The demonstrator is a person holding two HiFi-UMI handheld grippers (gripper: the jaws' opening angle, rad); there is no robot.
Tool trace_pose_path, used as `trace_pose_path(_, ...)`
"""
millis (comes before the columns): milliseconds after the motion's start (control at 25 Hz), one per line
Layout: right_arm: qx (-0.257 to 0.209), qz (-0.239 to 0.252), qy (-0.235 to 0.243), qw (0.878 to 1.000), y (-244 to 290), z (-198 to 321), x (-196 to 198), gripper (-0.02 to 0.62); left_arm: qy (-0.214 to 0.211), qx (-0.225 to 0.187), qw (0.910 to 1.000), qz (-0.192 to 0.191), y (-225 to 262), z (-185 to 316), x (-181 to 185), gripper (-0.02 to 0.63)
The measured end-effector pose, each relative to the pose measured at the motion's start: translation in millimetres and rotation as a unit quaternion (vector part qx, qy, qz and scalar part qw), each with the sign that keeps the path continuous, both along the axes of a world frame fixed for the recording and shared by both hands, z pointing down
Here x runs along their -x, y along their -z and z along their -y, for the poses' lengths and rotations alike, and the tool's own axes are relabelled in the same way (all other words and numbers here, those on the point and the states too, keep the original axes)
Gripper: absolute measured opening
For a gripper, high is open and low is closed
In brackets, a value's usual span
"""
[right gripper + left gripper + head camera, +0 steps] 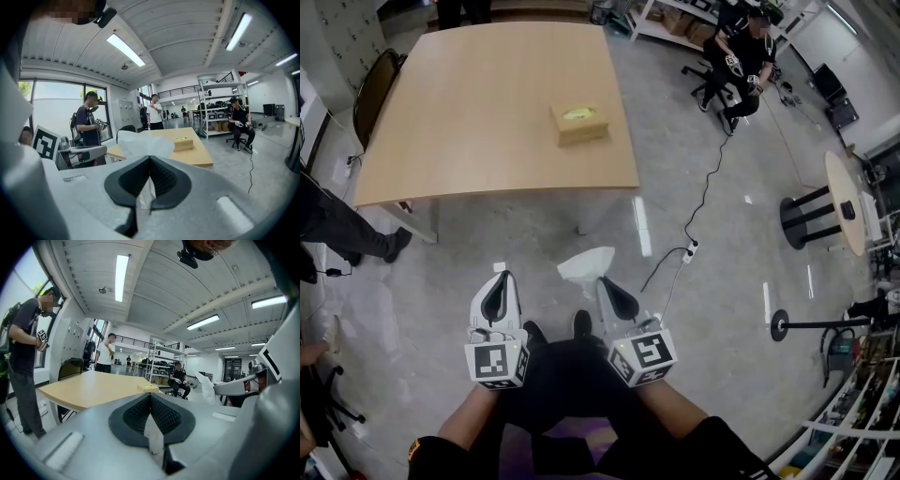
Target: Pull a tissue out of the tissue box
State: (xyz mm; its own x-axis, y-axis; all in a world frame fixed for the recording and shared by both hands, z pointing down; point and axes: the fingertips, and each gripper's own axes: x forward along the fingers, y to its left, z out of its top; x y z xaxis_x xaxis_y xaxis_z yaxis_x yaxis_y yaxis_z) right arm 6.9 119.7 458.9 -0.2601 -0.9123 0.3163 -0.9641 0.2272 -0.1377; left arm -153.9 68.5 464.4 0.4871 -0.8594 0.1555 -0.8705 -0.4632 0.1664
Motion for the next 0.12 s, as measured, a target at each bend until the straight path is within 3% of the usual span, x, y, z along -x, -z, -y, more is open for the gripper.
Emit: trace_pose_path(120, 0.002, -0.001, 0.001, 1.000, -1.9, 2.6, 6.0, -0.006, 0.000, 0.002, 1.0000, -0.001, -2.2, 3.4, 4.9, 0.018)
